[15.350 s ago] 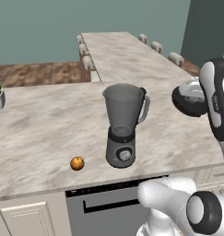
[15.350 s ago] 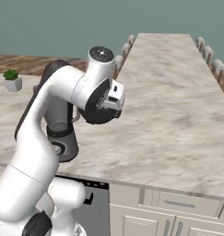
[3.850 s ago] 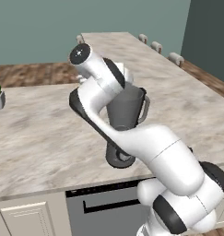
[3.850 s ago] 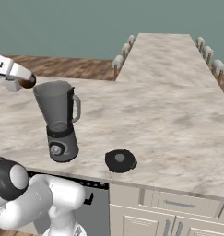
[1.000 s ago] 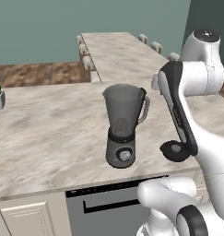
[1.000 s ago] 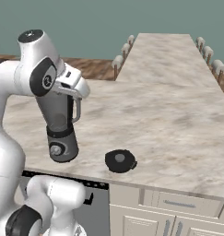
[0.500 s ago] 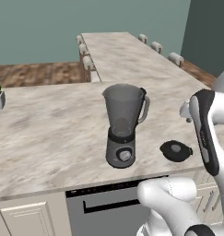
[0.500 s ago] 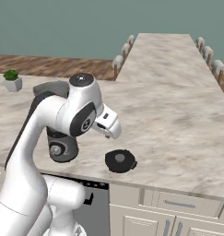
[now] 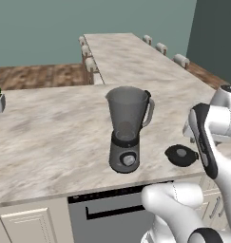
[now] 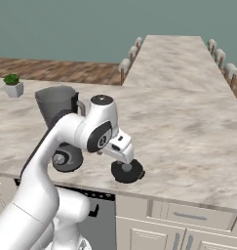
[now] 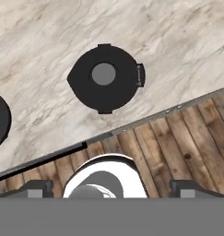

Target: Open the blender lid, put the orange in the blender, close the lid, and start the blender.

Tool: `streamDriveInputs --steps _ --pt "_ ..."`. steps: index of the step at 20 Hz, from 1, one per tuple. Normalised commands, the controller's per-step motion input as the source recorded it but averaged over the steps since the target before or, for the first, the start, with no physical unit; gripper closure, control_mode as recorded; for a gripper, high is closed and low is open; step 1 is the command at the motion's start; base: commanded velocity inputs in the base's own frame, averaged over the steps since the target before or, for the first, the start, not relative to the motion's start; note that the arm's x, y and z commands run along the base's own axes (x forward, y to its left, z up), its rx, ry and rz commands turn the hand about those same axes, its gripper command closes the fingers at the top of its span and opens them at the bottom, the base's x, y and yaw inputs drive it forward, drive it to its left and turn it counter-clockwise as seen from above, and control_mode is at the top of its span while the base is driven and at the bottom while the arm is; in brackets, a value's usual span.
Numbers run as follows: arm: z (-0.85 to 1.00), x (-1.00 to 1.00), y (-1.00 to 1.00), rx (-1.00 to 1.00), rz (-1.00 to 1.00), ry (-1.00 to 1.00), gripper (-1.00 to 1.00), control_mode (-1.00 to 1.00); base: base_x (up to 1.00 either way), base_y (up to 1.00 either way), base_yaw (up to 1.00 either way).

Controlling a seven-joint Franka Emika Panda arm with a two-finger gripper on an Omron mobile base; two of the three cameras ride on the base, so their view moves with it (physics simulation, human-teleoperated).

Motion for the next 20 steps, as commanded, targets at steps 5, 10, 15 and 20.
streamDriveInputs --steps 5,10,15,20 --pt "-0.31 0.43 0.00 0.05 0.01 0.00 -1.00 -1.00 0.00 0.00 0.00" --pt "-0.27 0.38 0.00 0.06 0.02 0.00 -1.00 -1.00 0.00 0.00 0.00" --pt "-0.40 0.21 -0.02 0.01 0.00 0.00 -1.00 -1.00 0.00 0.00 0.00" --pt "-0.38 0.07 -0.07 0.00 0.00 0.02 -1.00 -1.00 0.00 0.00 0.00"
